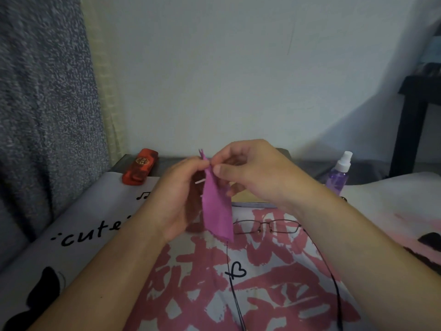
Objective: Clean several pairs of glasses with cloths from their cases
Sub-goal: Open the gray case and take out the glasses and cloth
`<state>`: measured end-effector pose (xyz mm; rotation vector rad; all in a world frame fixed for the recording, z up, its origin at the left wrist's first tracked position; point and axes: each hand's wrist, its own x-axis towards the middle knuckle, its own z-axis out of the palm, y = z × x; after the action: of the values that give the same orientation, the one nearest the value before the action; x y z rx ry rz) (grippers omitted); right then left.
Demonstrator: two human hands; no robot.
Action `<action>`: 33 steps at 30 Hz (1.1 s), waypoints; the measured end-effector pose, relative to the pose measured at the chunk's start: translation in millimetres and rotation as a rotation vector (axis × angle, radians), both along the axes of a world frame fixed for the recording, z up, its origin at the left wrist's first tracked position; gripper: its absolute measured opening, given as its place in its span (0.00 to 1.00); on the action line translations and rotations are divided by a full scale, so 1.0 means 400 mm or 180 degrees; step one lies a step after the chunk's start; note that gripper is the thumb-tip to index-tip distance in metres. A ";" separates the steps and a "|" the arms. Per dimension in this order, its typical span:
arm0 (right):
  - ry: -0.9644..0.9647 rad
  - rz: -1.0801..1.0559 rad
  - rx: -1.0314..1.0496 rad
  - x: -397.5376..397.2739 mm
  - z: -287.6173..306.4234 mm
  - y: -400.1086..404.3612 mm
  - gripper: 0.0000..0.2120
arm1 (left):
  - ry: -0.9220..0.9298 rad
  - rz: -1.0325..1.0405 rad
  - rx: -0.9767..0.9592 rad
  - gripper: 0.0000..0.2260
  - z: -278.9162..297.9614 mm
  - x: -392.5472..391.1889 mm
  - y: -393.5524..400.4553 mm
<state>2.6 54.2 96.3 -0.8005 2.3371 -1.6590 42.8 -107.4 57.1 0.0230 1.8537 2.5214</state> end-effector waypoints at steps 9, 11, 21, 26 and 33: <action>-0.1000 -0.0010 -0.0993 -0.027 -0.017 0.016 0.04 | 0.0964 0.0802 -0.1208 0.13 -0.008 0.003 0.022; -0.1189 0.0026 -0.0997 -0.025 -0.022 0.014 0.03 | 0.1054 0.0828 -0.1502 0.15 -0.008 0.002 0.022; -0.1279 0.0111 -0.1024 -0.035 -0.034 0.019 0.05 | 0.0924 0.0758 -0.1201 0.06 -0.016 0.000 0.023; -0.1135 0.0090 -0.0910 -0.038 -0.036 0.016 0.05 | 0.0685 0.0852 -0.1136 0.04 -0.013 -0.003 0.012; -0.0329 -0.1001 -0.0168 -0.084 -0.014 0.060 0.09 | -0.0083 0.1671 -0.0580 0.05 -0.034 -0.058 -0.113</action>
<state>-30.9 78.3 90.6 -0.3564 2.4536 -1.8372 19.4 -152.6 43.5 -0.5670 2.3192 2.6049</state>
